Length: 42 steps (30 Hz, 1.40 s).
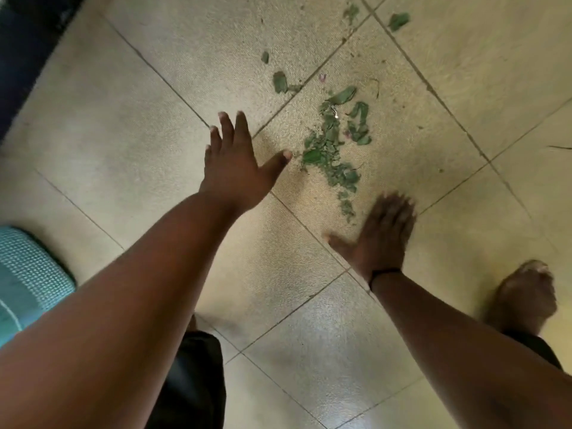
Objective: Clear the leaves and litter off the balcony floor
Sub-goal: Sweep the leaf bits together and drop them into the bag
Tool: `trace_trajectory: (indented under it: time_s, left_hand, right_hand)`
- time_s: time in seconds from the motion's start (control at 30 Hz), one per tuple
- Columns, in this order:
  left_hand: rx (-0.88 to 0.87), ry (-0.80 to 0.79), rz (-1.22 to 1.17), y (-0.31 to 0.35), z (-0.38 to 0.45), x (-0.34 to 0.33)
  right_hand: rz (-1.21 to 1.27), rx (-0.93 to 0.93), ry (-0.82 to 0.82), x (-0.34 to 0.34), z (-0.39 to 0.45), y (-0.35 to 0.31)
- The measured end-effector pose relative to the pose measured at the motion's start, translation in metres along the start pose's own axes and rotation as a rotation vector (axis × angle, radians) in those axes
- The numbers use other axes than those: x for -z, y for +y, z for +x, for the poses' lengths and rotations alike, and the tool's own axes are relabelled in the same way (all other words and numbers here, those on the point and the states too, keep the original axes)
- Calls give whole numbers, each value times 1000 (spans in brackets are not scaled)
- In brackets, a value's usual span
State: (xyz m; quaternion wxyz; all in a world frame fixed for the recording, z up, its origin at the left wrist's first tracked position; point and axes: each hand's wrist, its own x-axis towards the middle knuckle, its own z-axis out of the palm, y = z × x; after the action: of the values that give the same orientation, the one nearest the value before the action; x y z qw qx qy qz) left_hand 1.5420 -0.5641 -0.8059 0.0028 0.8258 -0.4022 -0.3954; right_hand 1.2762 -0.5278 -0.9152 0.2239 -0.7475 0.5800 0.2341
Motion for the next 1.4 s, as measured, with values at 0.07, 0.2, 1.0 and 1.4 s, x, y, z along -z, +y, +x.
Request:
trace_trajectory:
  time_s: [0.07,0.2,1.0,1.4]
  left_hand:
    - [-44,43,-113,13,0,-2]
    - [-53,37,-108,17,-18,-17]
    - [-440,-198,70,25,91,-12]
    - [-218,32,-75,-44,53,-9]
  right_hand:
    - [60,-58,40,18,30,-32]
    - [93,21,155,58,90,-67]
    - [170,771,-5,140,168,-39]
    - [-85,732,-2,177,206,-88]
